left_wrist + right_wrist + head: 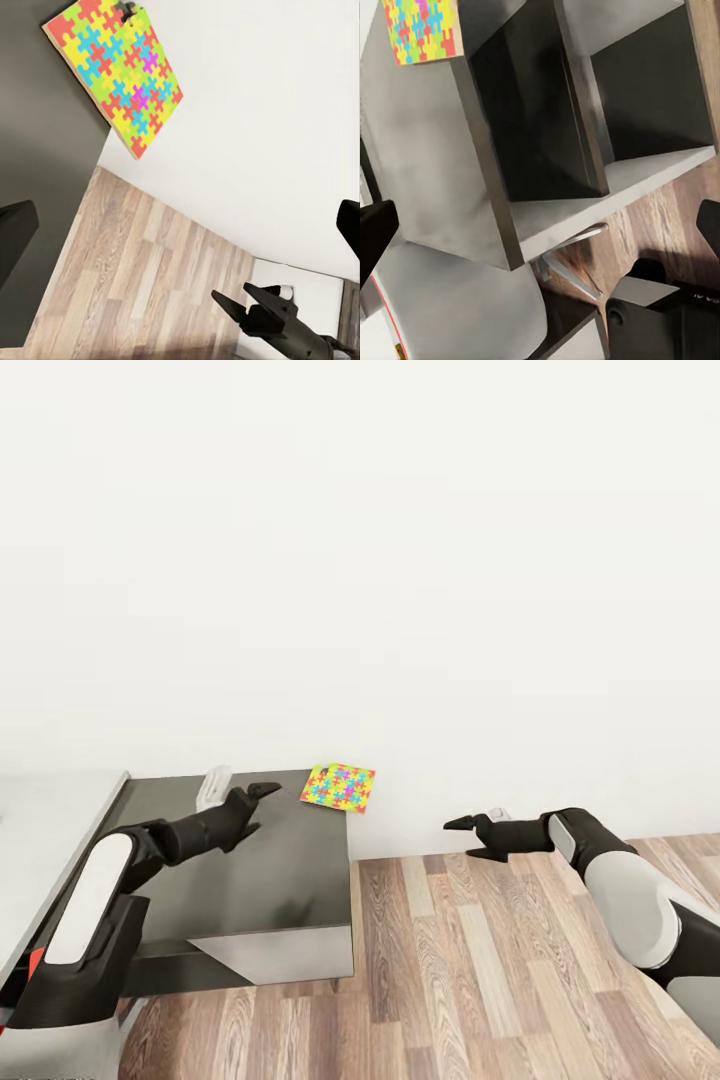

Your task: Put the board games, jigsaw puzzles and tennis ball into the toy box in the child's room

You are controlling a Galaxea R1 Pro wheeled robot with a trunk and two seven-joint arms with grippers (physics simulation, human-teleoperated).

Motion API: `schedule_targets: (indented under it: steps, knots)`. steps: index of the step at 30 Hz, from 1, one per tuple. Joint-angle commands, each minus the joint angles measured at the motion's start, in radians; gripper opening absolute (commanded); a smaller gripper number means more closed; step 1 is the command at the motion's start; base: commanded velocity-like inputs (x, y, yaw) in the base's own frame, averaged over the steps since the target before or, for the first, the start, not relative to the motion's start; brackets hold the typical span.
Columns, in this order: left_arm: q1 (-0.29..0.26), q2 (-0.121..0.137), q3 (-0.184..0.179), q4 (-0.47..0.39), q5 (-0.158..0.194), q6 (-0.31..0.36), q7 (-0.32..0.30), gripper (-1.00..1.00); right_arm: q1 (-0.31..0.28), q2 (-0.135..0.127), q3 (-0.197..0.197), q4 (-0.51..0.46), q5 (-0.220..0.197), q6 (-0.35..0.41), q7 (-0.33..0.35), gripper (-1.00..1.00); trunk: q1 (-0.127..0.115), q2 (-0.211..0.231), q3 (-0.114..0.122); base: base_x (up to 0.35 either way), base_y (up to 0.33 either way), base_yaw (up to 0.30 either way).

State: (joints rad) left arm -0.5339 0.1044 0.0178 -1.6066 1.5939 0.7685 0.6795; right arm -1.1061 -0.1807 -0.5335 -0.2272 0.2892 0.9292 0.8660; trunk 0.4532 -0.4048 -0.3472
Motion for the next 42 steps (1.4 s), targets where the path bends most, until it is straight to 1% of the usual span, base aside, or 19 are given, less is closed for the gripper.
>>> schedule_targets:
  steps: [1, 6, 8, 9, 11, 12, 14, 15, 17, 19, 21, 23, 24, 26, 29, 30, 32, 37, 42]
  knots:
    - [-0.001, 0.0, 0.001, -0.001, 0.011, 0.002, 0.01, 1.0, -0.001, 0.0, -0.007, -0.001, 0.011, 0.005, 0.007, 1.0, 0.004, -0.009, -0.005, 0.0, 0.0, 0.0]
    - [-0.008, 0.001, 0.008, -0.001, 0.032, 0.011, 0.009, 1.0, -0.006, -0.001, -0.007, 0.0, 0.007, -0.024, 0.035, 1.0, 0.024, -0.044, -0.021, 0.0, 0.0, 0.0]
    - [-0.018, 0.001, 0.01, -0.001, 0.04, 0.018, 0.007, 1.0, -0.007, -0.002, -0.008, -0.006, 0.005, -0.071, 0.089, 1.0, 0.031, -0.058, -0.027, 0.0, 0.0, 0.0]
    - [-0.018, 0.001, 0.01, -0.001, 0.04, 0.018, 0.007, 1.0, -0.007, -0.002, -0.008, -0.006, 0.005, -0.071, 0.089, 1.0, 0.035, -0.065, -0.03, 0.0, 0.0, 0.0]
    - [-0.028, 0.002, 0.01, -0.001, 0.046, 0.023, 0.006, 1.0, -0.006, -0.003, -0.008, -0.01, 0.004, -0.124, 0.161, 1.0, 0.043, -0.079, -0.036, 0.0, 0.0, 0.0]
    - [-0.028, 0.002, 0.01, -0.001, 0.046, 0.023, 0.006, 1.0, -0.006, -0.003, -0.008, -0.01, 0.004, -0.124, 0.161, 1.0, 0.047, -0.086, -0.039, 0.0, 0.0, 0.0]
    - [-0.034, 0.002, 0.011, -0.001, 0.051, 0.026, 0.005, 1.0, -0.007, -0.003, -0.01, -0.012, 0.003, -0.164, 0.223, 1.0, 0.054, -0.1, -0.046, 0.0, 0.0, 0.0]
    - [-0.034, 0.002, 0.011, -0.001, 0.051, 0.026, 0.005, 1.0, -0.007, -0.003, -0.01, -0.012, 0.003, -0.164, 0.223, 1.0, 0.058, -0.107, -0.049, 0.0, 0.0, 0.0]
    - [-0.039, 0.003, 0.01, -0.001, 0.053, 0.028, 0.005, 1.0, -0.007, -0.001, -0.013, -0.014, 0.001, -0.188, 0.255, 1.0, 0.066, -0.121, -0.055, 0.0, 0.0, 0.0]
    - [-0.04, 0.003, 0.01, -0.001, 0.054, 0.028, 0.005, 1.0, -0.008, 0.0, -0.016, -0.014, 0.0, -0.197, 0.256, 1.0, 0.073, -0.135, -0.061, 0.0, 0.0, 0.0]
    - [-0.041, 0.004, 0.01, -0.001, 0.055, 0.029, 0.005, 1.0, -0.008, 0.002, -0.021, -0.014, -0.001, -0.204, 0.243, 1.0, 0.081, -0.149, -0.068, 0.0, 0.0, 0.0]
    - [-0.043, 0.004, 0.009, -0.001, 0.056, 0.03, 0.005, 1.0, -0.007, 0.006, -0.04, -0.014, -0.005, -0.215, 0.183, 1.0, 0.089, -0.163, -0.074, 0.0, 0.0, 0.0]
    - [-0.043, 0.004, 0.009, -0.001, 0.056, 0.03, 0.005, 1.0, -0.007, 0.006, -0.04, -0.014, -0.005, -0.215, 0.183, 1.0, 0.093, -0.17, -0.077, 0.0, 0.0, 0.0]
    - [-0.043, 0.004, 0.009, -0.001, 0.057, 0.031, 0.006, 1.0, -0.004, 0.013, -0.074, -0.014, -0.019, -0.227, 0.099, 1.0, 0.1, -0.184, -0.083, 0.0, 0.0, 0.0]
    - [-0.044, 0.004, 0.01, -0.001, 0.058, 0.032, 0.007, 1.0, -0.001, 0.025, -0.142, -0.013, -0.07, -0.232, -0.009, 1.0, 0.112, -0.205, -0.093, 0.0, 0.0, 0.0]
    - [-0.044, 0.004, 0.01, -0.001, 0.058, 0.032, 0.007, 1.0, -0.001, 0.025, -0.142, -0.013, -0.07, -0.232, -0.009, 1.0, 0.116, -0.212, -0.096, 0.0, 0.0, 0.0]
    - [-0.043, 0.002, 0.011, -0.001, 0.059, 0.032, 0.006, 1.0, 0.001, 0.029, -0.178, -0.011, -0.102, -0.229, -0.051, 1.0, 0.123, -0.226, -0.102, 0.0, 0.0, 0.0]
    - [-0.042, -0.001, 0.01, -0.001, 0.059, 0.033, 0.006, 1.0, 0.004, 0.032, -0.207, -0.011, -0.13, -0.224, -0.066, 1.0, 0.142, -0.261, -0.118, 0.0, 0.0, 0.0]
    - [-0.042, -0.004, 0.009, -0.001, 0.06, 0.033, 0.005, 1.0, 0.006, 0.027, -0.223, -0.014, -0.146, -0.227, 0.013, 1.0, 0.162, -0.296, -0.133, 0.0, 0.0, 0.0]
